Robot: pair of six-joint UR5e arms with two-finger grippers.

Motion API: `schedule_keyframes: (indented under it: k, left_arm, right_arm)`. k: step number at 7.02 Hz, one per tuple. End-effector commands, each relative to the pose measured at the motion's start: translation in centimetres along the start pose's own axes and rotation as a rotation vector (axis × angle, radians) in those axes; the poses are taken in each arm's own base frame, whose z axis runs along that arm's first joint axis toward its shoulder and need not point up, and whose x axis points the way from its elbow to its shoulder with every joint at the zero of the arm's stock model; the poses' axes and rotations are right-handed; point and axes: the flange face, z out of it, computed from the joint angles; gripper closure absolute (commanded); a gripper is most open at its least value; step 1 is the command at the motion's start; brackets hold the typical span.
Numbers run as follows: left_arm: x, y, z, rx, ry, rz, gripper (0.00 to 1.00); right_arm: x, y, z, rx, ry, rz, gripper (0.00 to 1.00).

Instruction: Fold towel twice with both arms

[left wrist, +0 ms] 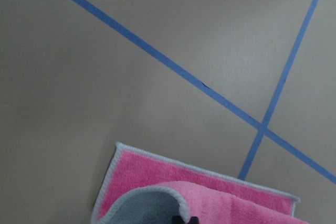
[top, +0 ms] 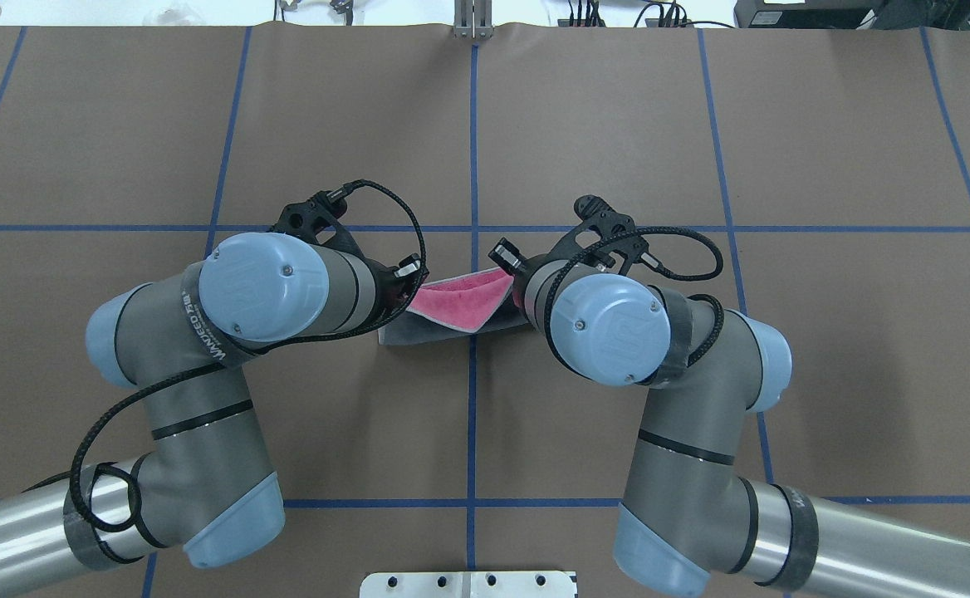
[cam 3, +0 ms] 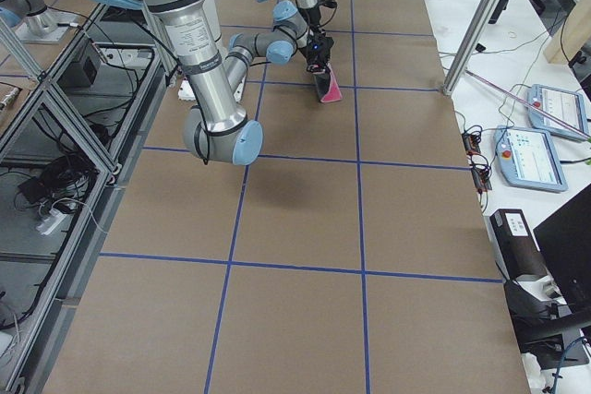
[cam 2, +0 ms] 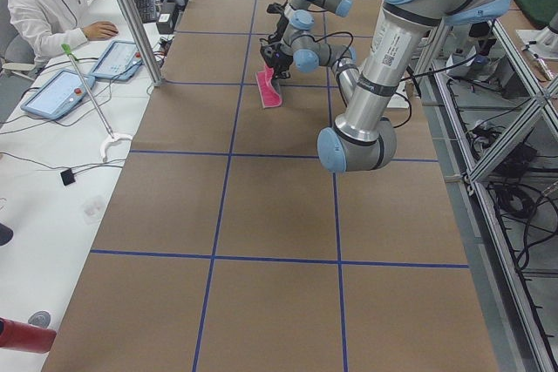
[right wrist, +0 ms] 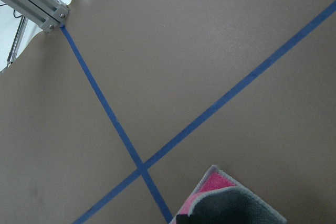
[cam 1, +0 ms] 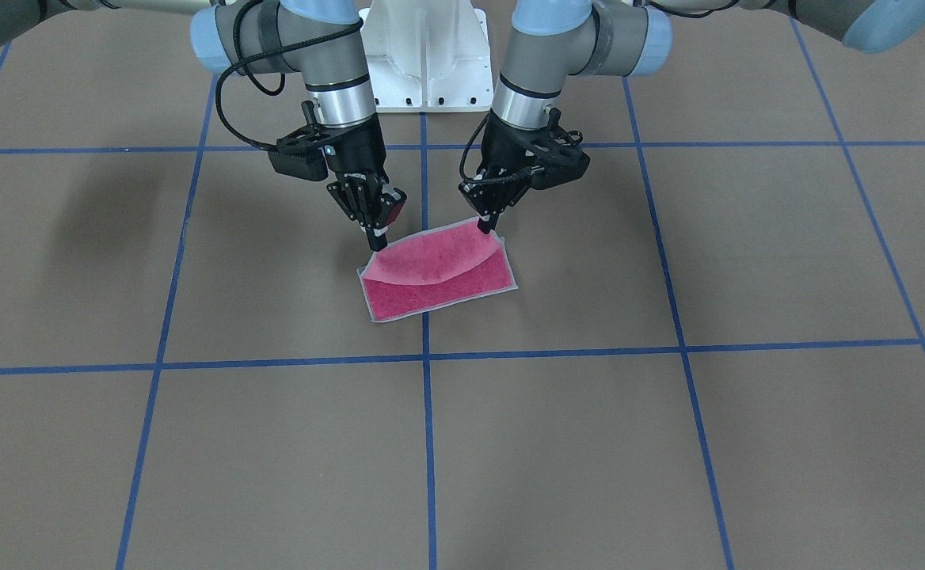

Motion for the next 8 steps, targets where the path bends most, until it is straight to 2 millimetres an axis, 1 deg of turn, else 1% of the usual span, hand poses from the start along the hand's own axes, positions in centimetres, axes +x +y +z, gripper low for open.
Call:
schedule_keyframes:
  k: [1,2,3,4,5,6,7,8]
  left_arm:
    - [-0.8,2.9,-0.9,-0.050,0.008,0.023,1.00]
    - [-1.2,4.2,-0.9,-0.070,0.005,0.036,1.00]
    - [-2.3,5.1,-0.3,-0.082,-0.013,0.046,1.00]
    - [-3.9,5.6,-0.5,-0.094,-0.026,0.064,1.00]
    - [-4.3,5.7,-1.2,-0.102,-0.021,0.067,1.00]
    - [-4.3,5.8,-1.3,-0.113,-0.023,0.067,1.00]
    - [-4.4,6.1,-1.1,-0.116,-0.027,0.070,1.00]
    - [-4.8,6.4,-0.7,-0.117,-0.036,0.073,1.00]
  right_arm:
    - [2.0,2.6,-2.3,-0.063,-0.006,-0.024,1.00]
    - [3.2,3.5,-2.4,-0.079,0.006,-0.037,1.00]
    - [4.7,3.7,-2.9,-0.089,0.017,-0.046,1.00]
    - [5.7,3.5,-3.1,-0.090,0.023,-0.051,1.00]
    - [5.8,3.6,-3.1,-0.092,0.025,-0.055,1.00]
    - [5.9,3.6,-3.0,-0.093,0.028,-0.059,1.00]
    - [6.0,3.6,-2.7,-0.090,0.034,-0.061,1.00]
    - [6.4,4.1,-2.2,-0.090,0.046,-0.069,1.00]
